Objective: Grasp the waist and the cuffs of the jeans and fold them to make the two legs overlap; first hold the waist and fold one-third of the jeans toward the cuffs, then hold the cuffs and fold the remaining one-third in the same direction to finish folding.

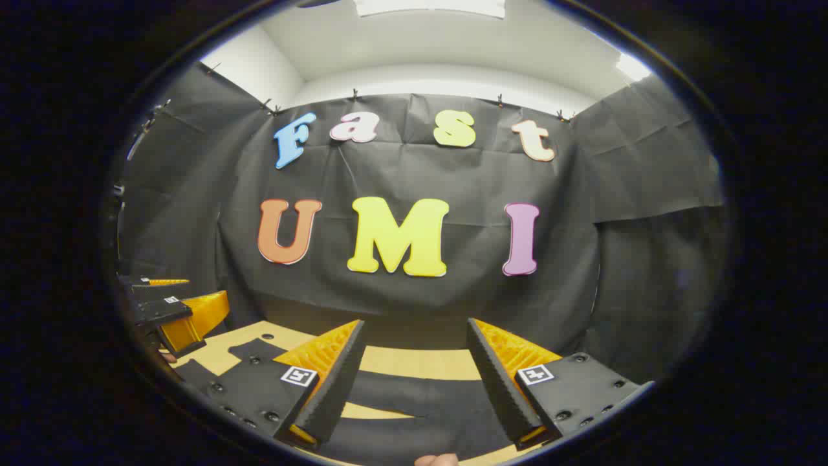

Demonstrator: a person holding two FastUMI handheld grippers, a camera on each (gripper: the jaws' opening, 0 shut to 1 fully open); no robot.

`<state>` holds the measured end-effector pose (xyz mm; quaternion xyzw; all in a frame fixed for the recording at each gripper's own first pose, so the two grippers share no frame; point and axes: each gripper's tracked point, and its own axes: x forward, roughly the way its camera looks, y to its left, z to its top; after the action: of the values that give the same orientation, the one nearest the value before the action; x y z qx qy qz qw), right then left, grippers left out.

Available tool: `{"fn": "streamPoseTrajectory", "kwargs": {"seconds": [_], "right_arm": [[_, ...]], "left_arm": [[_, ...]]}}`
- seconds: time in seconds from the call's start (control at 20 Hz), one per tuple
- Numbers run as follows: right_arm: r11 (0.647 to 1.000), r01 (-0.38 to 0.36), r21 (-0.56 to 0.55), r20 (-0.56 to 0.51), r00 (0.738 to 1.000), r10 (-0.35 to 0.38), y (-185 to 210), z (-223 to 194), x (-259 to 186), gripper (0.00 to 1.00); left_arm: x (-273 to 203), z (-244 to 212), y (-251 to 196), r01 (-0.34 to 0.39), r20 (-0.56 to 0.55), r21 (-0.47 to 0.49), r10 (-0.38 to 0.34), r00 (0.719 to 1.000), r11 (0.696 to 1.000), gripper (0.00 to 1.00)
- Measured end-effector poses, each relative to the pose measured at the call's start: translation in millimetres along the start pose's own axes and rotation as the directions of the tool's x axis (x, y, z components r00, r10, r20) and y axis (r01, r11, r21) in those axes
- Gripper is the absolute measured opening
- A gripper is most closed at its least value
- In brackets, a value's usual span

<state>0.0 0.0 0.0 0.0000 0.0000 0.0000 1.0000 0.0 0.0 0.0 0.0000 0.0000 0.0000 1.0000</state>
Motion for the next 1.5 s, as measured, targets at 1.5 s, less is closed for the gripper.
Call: {"fn": "streamPoseTrajectory", "kwargs": {"seconds": [1.5], "right_arm": [[0.998,-0.055,0.037,-0.104,0.993,0.059,-28.7,-31.0,13.0,0.96]], "left_arm": [[-58.0,-121.1,64.6,-0.320,-0.432,-0.422,0.122,0.893,0.848,0.99]]}}
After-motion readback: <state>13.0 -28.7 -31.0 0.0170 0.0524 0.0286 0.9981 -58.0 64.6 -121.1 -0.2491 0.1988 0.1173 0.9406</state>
